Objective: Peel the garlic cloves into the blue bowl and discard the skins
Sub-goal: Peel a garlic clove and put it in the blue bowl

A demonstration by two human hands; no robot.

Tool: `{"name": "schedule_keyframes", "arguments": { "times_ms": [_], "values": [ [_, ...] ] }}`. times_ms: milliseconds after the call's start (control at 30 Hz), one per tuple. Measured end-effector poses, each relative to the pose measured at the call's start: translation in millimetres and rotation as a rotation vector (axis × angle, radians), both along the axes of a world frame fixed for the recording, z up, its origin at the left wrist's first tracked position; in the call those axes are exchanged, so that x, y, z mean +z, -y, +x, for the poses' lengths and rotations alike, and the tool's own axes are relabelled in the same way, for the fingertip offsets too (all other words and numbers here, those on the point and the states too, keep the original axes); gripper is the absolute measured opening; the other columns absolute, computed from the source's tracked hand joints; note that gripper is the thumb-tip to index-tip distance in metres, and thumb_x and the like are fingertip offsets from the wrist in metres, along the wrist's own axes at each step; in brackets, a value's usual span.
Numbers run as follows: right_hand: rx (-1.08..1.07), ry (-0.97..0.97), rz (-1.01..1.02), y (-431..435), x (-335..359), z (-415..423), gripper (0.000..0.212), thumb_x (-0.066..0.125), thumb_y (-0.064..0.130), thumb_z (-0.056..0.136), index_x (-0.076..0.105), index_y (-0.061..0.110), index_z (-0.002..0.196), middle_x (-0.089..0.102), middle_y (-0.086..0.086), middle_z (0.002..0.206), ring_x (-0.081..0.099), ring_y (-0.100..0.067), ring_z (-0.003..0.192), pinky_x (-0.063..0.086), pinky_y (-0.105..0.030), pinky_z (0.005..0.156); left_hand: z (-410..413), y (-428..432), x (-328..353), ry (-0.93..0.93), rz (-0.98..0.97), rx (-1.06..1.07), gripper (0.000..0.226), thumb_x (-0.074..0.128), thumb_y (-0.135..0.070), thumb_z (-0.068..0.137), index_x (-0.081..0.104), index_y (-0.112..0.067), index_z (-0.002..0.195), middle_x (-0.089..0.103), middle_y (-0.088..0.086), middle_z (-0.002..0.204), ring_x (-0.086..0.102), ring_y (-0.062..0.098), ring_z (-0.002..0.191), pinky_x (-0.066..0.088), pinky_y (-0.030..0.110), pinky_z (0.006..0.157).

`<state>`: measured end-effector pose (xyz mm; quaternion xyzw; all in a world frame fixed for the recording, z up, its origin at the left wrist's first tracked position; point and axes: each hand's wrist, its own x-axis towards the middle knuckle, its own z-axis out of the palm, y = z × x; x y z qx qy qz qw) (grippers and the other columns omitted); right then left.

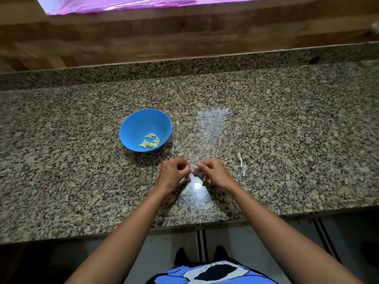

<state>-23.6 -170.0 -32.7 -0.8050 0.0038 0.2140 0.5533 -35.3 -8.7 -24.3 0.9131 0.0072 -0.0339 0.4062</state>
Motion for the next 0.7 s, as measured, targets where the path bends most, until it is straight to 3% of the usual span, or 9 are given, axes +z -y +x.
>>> {"name": "schedule_keyframes", "arguments": {
  "times_ms": [100, 200, 300, 400, 467, 567, 633, 700],
  "values": [
    [0.001, -0.073, 0.026, -2.4, -2.2, 3.1, 0.017, 0.057, 0.016, 0.091, 0.071, 0.01, 0.083, 0.071, -0.005, 0.072, 0.053, -0.011, 0.051, 0.043, -0.025, 0.05, -1.9, 1.2, 0.6, 0.019, -0.018, -0.001, 0.008, 0.066, -0.011, 0.082, 0.069, -0.012, 0.075, 0.06, -0.009, 0.061, 0.047, -0.006, 0.051, 0.037, 0.007, 0.049],
    [0.035, -0.026, -0.074, -1.0, 0.4, 2.6, 0.017, 0.057, 0.017, 0.091, 0.068, 0.015, 0.078, 0.067, -0.002, 0.067, 0.052, -0.002, 0.047, 0.04, -0.018, 0.05, -6.4, -0.5, -0.1, 0.031, -0.002, -0.04, 0.008, 0.066, -0.011, 0.082, 0.07, -0.008, 0.076, 0.065, -0.002, 0.065, 0.052, 0.001, 0.056, 0.039, 0.009, 0.05],
    [0.096, 0.116, -0.23, -2.1, 5.0, 1.1, 0.017, 0.055, 0.021, 0.092, 0.068, 0.013, 0.084, 0.063, -0.003, 0.068, 0.048, -0.006, 0.048, 0.043, -0.019, 0.049, -3.4, -3.9, 1.5, 0.026, -0.043, -0.06, 0.009, 0.065, -0.011, 0.082, 0.07, -0.01, 0.074, 0.064, -0.004, 0.063, 0.05, -0.002, 0.053, 0.038, 0.011, 0.05],
    [0.085, 0.236, -0.306, -4.8, 7.3, 2.1, 0.018, 0.054, 0.02, 0.092, 0.069, 0.011, 0.095, 0.067, -0.005, 0.075, 0.06, -0.019, 0.06, 0.055, -0.03, 0.062, -0.1, -6.2, 2.4, 0.016, -0.063, -0.035, 0.009, 0.066, -0.012, 0.081, 0.071, -0.012, 0.073, 0.064, -0.005, 0.062, 0.05, -0.002, 0.053, 0.04, 0.017, 0.052],
    [0.119, 0.28, -0.365, -3.9, 8.1, 2.4, 0.019, 0.053, 0.021, 0.093, 0.069, 0.012, 0.1, 0.066, -0.004, 0.077, 0.06, -0.018, 0.062, 0.056, -0.031, 0.064, 0.8, -5.4, 3.0, 0.025, -0.068, -0.029, 0.009, 0.066, -0.012, 0.08, 0.07, -0.012, 0.072, 0.064, -0.005, 0.062, 0.051, 0.0, 0.054, 0.041, 0.02, 0.051],
    [0.149, 0.334, -0.403, -1.5, 6.4, -0.3, 0.02, 0.053, 0.02, 0.093, 0.068, 0.012, 0.103, 0.065, -0.004, 0.078, 0.052, -0.011, 0.057, 0.047, -0.02, 0.054, 2.5, -14.0, 1.8, 0.008, -0.105, 0.076, 0.012, 0.066, -0.011, 0.081, 0.071, -0.015, 0.071, 0.064, -0.008, 0.062, 0.053, -0.004, 0.054, 0.04, 0.014, 0.051],
    [0.069, 0.309, -0.361, 2.7, 4.9, 1.1, 0.019, 0.053, 0.018, 0.093, 0.067, 0.014, 0.105, 0.064, 0.0, 0.073, 0.045, -0.005, 0.048, 0.036, -0.014, 0.043, -0.1, -16.4, -0.8, -0.027, -0.082, 0.072, 0.008, 0.068, -0.014, 0.082, 0.073, -0.016, 0.076, 0.069, -0.007, 0.068, 0.06, 0.001, 0.06, 0.046, 0.015, 0.054],
    [0.019, 0.272, -0.304, 4.2, 3.8, 3.5, 0.018, 0.055, 0.021, 0.092, 0.067, 0.017, 0.104, 0.063, 0.005, 0.071, 0.042, 0.0, 0.044, 0.032, -0.011, 0.042, -3.7, -12.7, -2.1, -0.074, -0.072, 0.058, 0.004, 0.073, -0.021, 0.08, 0.075, -0.017, 0.08, 0.071, -0.008, 0.071, 0.064, 0.003, 0.065, 0.049, 0.016, 0.057]
  ]
}}
